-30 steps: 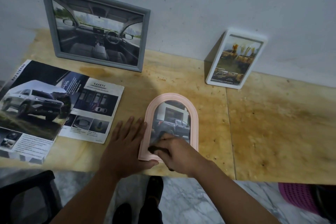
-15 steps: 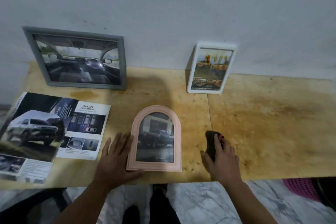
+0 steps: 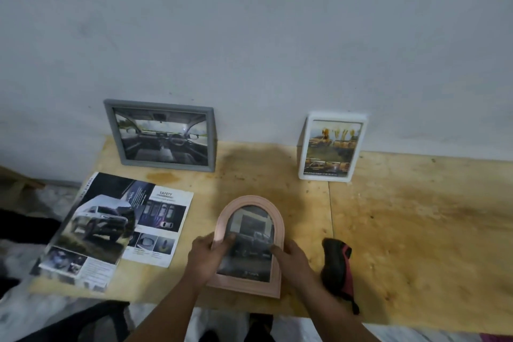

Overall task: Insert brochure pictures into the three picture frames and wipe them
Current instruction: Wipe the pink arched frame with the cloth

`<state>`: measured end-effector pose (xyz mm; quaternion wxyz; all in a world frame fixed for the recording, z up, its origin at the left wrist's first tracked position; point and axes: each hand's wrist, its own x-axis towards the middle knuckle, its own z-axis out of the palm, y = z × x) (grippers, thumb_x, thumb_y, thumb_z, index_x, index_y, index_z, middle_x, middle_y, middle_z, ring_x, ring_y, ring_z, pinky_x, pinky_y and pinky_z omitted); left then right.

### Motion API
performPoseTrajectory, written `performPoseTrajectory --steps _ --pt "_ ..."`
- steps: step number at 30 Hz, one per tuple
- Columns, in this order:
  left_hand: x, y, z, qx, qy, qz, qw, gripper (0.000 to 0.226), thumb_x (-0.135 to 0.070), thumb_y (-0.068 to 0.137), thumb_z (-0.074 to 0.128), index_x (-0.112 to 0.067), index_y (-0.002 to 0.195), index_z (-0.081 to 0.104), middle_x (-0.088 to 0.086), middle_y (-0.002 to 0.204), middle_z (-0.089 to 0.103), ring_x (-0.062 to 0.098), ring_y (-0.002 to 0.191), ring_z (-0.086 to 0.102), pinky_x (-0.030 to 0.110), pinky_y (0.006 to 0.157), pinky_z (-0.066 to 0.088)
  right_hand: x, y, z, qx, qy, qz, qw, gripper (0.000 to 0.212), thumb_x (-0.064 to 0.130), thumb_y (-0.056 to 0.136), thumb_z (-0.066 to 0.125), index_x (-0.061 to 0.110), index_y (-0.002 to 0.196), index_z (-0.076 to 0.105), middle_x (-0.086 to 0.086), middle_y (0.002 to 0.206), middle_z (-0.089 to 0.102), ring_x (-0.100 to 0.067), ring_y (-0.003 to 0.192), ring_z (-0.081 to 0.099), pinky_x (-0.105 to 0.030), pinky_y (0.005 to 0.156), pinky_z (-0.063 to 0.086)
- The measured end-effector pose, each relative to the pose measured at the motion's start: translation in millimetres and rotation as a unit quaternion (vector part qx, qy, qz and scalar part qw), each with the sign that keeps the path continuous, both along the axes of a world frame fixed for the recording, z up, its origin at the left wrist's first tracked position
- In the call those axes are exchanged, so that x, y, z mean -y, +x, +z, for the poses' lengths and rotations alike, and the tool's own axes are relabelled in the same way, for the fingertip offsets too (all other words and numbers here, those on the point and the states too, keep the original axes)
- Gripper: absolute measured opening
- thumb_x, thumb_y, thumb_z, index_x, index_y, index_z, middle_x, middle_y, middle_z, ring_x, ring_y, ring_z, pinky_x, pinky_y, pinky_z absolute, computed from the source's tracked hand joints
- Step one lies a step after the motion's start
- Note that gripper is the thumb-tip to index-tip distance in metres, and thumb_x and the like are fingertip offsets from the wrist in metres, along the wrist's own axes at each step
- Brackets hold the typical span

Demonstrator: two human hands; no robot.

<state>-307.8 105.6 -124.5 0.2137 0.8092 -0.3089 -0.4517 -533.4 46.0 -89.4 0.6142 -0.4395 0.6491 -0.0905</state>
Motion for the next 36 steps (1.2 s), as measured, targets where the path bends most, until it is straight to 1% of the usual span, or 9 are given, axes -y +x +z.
performPoseTrajectory --steps 9,12,15,18,21,25,29,33,36 --pt "65 13 21 -0.041 -0.041 0.044 0.997 0.088 -0.098 0.066 0.052 -0.034 0.126 0.063 -0.004 0.117 0.072 0.025 0.109 0.067 0.051 0.101 0.052 67 19 22 0.037 -0.076 -0.018 0.996 0.021 0.038 0.092 0.072 0.039 0.103 0.055 0.004 0.109 0.066 -0.014 0.098 0.066 -0.040 0.087 0.060" --pt "105 17 52 -0.064 -0.119 0.064 0.989 0.065 -0.071 0.080 0.067 -0.031 0.130 0.061 -0.003 0.120 0.069 0.025 0.117 0.064 0.045 0.101 0.051 104 34 37 0.074 -0.160 -0.028 0.984 0.023 0.042 0.088 0.073 0.045 0.108 0.061 0.007 0.111 0.071 -0.016 0.104 0.069 -0.048 0.092 0.060" --pt "139 22 70 -0.091 -0.181 0.059 0.978 0.043 -0.041 0.095 0.069 -0.029 0.135 0.060 -0.006 0.124 0.067 0.020 0.121 0.062 0.037 0.100 0.047 136 45 43 0.084 -0.206 -0.046 0.974 0.040 0.037 0.092 0.072 0.036 0.128 0.058 0.011 0.122 0.067 -0.014 0.115 0.063 -0.043 0.100 0.055" --pt "163 24 70 -0.098 -0.170 0.036 0.980 0.083 -0.065 0.080 0.068 -0.033 0.153 0.042 -0.003 0.150 0.055 0.022 0.138 0.052 0.047 0.116 0.041 159 53 39 0.069 -0.187 -0.067 0.978 0.089 0.057 0.080 0.073 0.024 0.155 0.038 0.003 0.153 0.050 -0.022 0.140 0.047 -0.051 0.113 0.045" --pt "177 19 63 -0.096 -0.139 0.034 0.985 0.092 -0.056 0.092 0.068 -0.028 0.164 0.018 -0.001 0.168 0.027 0.027 0.153 0.030 0.049 0.125 0.027 171 55 21 0.078 -0.181 -0.071 0.978 0.104 0.066 0.071 0.073 0.025 0.158 0.033 0.002 0.158 0.044 -0.022 0.145 0.041 -0.052 0.115 0.042" --pt "179 20 55 -0.108 -0.155 0.044 0.981 0.093 -0.054 0.091 0.069 -0.028 0.164 0.017 -0.002 0.169 0.023 0.025 0.154 0.027 0.048 0.126 0.025 171 53 2 0.066 -0.185 -0.063 0.978 0.091 0.065 0.078 0.074 0.030 0.155 0.038 0.004 0.152 0.052 -0.020 0.140 0.049 -0.052 0.112 0.046" --pt "170 14 50 -0.055 -0.162 0.068 0.983 0.080 -0.050 0.093 0.069 -0.029 0.160 0.032 -0.005 0.165 0.034 0.021 0.150 0.035 0.049 0.123 0.032 161 51 22 0.048 -0.179 -0.086 0.979 0.075 0.030 0.095 0.070 0.022 0.159 0.032 0.006 0.154 0.046 -0.018 0.141 0.045 -0.047 0.116 0.042" --pt "157 -17 50 -0.016 -0.185 0.078 0.979 0.033 -0.028 0.097 0.069 -0.035 0.128 0.060 -0.005 0.133 0.062 0.018 0.121 0.061 0.029 0.091 0.051 152 17 18 0.019 -0.208 -0.137 0.968 0.041 0.020 0.100 0.064 0.023 0.140 0.058 0.008 0.129 0.065 -0.016 0.120 0.062 -0.032 0.095 0.055" --pt "165 -53 55 -0.041 -0.151 -0.045 0.987 0.032 -0.029 0.098 0.067 -0.033 0.129 0.060 -0.005 0.132 0.064 0.011 0.115 0.062 0.018 0.084 0.048 157 -20 23 -0.020 -0.241 -0.229 0.943 0.022 0.014 0.100 0.061 0.028 0.116 0.068 0.000 0.110 0.072 -0.019 0.097 0.068 -0.029 0.082 0.057"
